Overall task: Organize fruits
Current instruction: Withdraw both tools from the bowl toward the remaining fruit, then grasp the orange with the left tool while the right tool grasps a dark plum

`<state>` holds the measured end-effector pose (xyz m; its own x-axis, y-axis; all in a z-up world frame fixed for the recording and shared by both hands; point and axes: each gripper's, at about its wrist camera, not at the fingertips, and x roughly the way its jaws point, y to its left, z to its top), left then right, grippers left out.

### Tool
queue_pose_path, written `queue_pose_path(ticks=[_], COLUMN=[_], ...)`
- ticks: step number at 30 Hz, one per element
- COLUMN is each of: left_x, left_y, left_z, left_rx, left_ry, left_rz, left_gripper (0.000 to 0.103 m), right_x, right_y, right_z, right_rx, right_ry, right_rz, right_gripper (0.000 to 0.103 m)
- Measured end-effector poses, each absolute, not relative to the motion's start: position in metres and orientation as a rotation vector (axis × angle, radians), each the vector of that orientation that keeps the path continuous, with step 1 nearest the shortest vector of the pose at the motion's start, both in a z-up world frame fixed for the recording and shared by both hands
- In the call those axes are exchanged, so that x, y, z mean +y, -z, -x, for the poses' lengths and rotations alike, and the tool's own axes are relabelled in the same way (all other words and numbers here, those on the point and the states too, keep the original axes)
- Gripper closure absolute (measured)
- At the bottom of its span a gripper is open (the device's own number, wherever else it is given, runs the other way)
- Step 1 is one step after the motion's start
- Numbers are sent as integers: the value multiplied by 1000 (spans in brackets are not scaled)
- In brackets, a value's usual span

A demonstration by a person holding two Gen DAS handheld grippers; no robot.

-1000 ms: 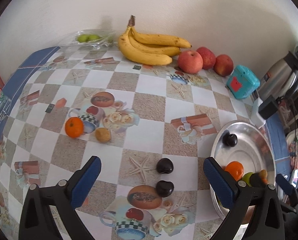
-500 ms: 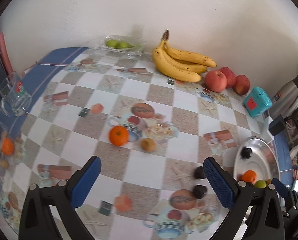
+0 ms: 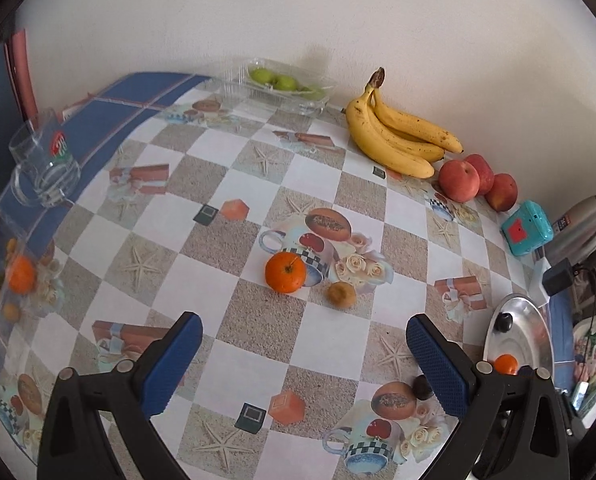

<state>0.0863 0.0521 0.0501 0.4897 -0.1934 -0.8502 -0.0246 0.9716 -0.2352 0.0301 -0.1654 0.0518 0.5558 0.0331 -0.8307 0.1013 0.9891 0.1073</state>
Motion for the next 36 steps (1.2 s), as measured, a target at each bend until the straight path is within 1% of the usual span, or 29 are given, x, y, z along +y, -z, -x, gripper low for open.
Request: queue_pose_path(ticks=[5,6,7,9,15,17,19,21,23,24,27,29,31,33,35,36], left_x=[53,54,54,55,62,64,66,66,66,65,61,59,57,56,56,56], left_y=[-35,-32,-30,-27,-22,-18,-13,-7,-1,1,6,9,13,17,20,21], left_z=[-97,-99,-102,-107,-127,-133,-137,-142,-145,-146,-149,-150,-152,-154,-155,-156], left_rx=[1096,1099,1101,1092,1040,1041,1051,1067,1081,1087,1093,1099,1109,1122,1132,1135], left_ry=[118,117,116,110,122,131,138,135,142,148,157,166,174,181,182,183], left_rz=[235,231,222,196,173,181,187,188,190,190,177,174,176,183,190,191], left_gripper=[0,0,0,0,0,1,1,2,8,9,13,17,19,22,28,29], right_x=[-148,-145,-144,-141,-137,-138,-139,-139,-139,-138,-138,-138,-139,-140,-140,-139], right_y=[-44,-40,-38,-32,-14,-8,-2,2,4,5,10,12,14,15,15,14], right_z=[-34,-35,-36,-37,-42,-43,-44,-44,-45,-45,-46,-48,-48,-48,-48,-48], right_rx=[1002,1012,1021,1037,1096,1117,1136,1146,1154,1158,1171,1179,1184,1187,1186,1185], right_ry=[3,-3,-5,-5,-6,1,10,17,17,15,20,24,28,30,31,29], right_rz=[-122,-122,-120,-115,-116,-124,-133,-135,-132,-131,-128,-130,-131,-131,-130,-132], right_gripper=[7,8,12,17,17,19,24,24,24,25,34,37,42,45,47,51])
